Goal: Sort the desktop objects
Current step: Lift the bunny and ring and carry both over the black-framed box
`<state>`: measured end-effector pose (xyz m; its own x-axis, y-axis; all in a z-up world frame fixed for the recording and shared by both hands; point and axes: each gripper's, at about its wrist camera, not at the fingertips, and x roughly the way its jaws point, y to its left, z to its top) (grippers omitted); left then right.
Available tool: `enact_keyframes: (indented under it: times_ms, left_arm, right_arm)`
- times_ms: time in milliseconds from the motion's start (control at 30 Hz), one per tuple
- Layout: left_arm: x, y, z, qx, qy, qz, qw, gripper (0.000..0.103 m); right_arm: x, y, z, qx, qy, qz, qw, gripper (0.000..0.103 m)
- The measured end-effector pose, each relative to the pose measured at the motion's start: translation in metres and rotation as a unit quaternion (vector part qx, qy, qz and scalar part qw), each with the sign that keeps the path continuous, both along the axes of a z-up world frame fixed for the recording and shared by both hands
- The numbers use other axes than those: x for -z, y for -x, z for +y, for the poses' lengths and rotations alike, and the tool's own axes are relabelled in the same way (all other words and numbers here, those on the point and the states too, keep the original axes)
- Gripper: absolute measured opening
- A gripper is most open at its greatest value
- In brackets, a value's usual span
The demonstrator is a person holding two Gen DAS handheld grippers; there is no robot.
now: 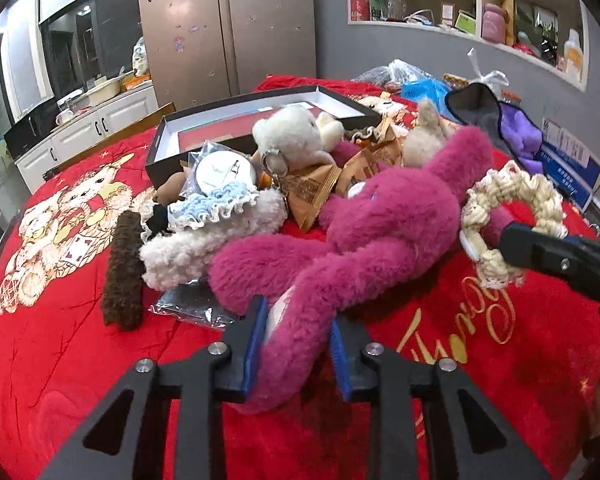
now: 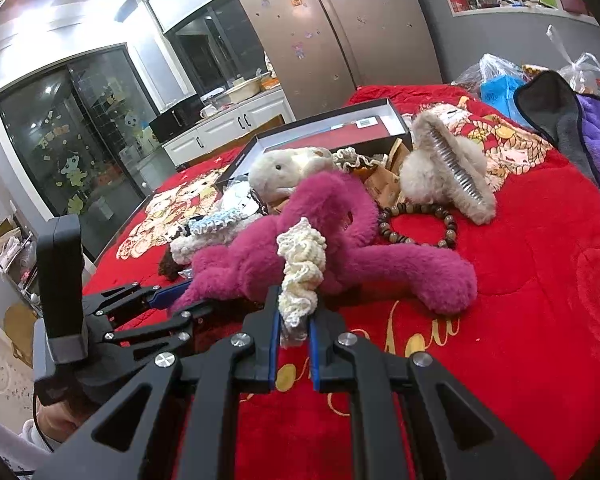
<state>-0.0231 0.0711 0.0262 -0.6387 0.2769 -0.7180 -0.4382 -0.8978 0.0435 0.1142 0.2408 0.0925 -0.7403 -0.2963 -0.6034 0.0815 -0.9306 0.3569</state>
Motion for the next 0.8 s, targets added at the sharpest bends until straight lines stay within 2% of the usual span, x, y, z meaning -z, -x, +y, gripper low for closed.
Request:
enact_keyframes:
  times_ms: [200, 333, 567, 800]
  left_arm:
    - [-0.028, -0.015, -0.008, 0.002, -0.031, 0.027, 0.9992, 0.024]
    - [-0.059, -0.025, -0.022, -0.009, -0.056, 0.056, 0.9968, 0.024]
    - [-0.112, -0.045, -0.043, -0.033, -0.074, 0.122, 0.9892, 0.024]
    - [-0.138, -0.057, -0.067, -0.072, -0.076, 0.16, 0.9816, 0.024]
  right_arm:
    - [-0.011, -0.009, -0.005, 0.001, -0.003, 0.012, 1.0, 0.012]
    - [-0.024, -0.015, -0.012, -0.003, -0.013, 0.029, 0.999, 0.012]
    - [-0.054, -0.02, -0.033, -0.026, -0.036, 0.067, 0.997, 0.012]
    - [-0.082, -0.024, -0.05, -0.039, -0.055, 0.098, 0.993, 0.012]
